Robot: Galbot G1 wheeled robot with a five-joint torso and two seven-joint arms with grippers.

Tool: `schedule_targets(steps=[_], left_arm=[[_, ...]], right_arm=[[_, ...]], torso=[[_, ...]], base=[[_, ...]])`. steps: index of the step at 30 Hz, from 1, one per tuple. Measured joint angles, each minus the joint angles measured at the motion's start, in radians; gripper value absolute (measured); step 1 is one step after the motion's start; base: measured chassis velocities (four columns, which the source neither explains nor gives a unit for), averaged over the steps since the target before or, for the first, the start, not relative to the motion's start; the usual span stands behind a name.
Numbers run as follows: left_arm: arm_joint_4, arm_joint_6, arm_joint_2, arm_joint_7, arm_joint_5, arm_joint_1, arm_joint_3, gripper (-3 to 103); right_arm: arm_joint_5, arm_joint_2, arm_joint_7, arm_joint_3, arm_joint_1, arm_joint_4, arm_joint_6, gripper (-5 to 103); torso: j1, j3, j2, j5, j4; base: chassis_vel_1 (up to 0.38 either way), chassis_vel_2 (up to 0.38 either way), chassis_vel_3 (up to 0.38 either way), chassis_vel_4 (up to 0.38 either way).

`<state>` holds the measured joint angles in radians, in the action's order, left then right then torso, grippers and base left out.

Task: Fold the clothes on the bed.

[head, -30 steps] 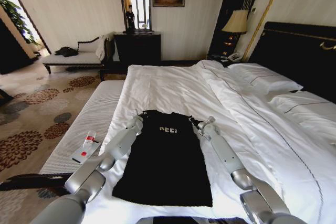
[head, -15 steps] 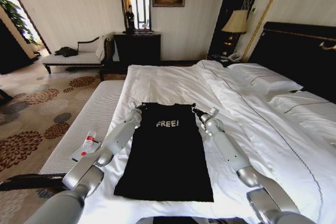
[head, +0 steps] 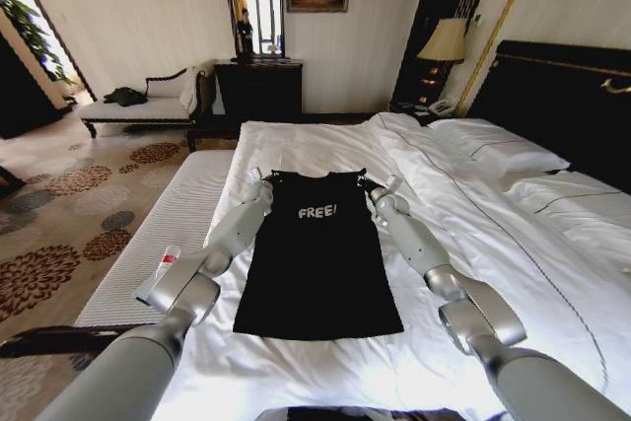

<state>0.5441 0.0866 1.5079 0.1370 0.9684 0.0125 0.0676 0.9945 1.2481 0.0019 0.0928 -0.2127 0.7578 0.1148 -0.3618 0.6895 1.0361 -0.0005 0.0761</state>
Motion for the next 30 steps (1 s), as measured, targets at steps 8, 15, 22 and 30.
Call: schedule_targets(steps=[8, 15, 22, 30], left_arm=[[-0.099, -0.024, 0.049, -0.03, -0.072, -0.055, -0.039, 2], [0.062, -0.018, 0.013, 0.025, -0.062, 0.053, -0.008, 2], [0.291, -0.017, -0.067, 0.09, -0.009, 0.169, 0.034, 2], [0.605, -0.018, -0.233, 0.146, 0.048, 0.312, 0.062, 2]], right_arm=[[-0.005, -0.01, 0.004, 0.011, -0.015, 0.007, -0.01, 1], [-0.053, -0.016, 0.002, 0.009, -0.069, 0.043, -0.08, 1], [-0.111, -0.042, 0.004, 0.018, -0.205, 0.17, -0.161, 1], [-0.163, -0.088, 0.035, 0.041, -0.317, 0.375, -0.212, 1]], torso=[[0.0, 0.0, 0.0, 0.0, -0.0008], [0.0, 0.0, 0.0, -0.0002, -0.0007], [0.0, 0.0, 0.0, -0.0002, -0.0002], [0.0, 0.0, 0.0, -0.0004, -0.0012]], base=[[0.0, 0.0, 0.0, 0.0], [0.0, 0.0, 0.0, 0.0], [0.0, 0.0, 0.0, 0.0], [0.0, 0.0, 0.0, 0.0]])
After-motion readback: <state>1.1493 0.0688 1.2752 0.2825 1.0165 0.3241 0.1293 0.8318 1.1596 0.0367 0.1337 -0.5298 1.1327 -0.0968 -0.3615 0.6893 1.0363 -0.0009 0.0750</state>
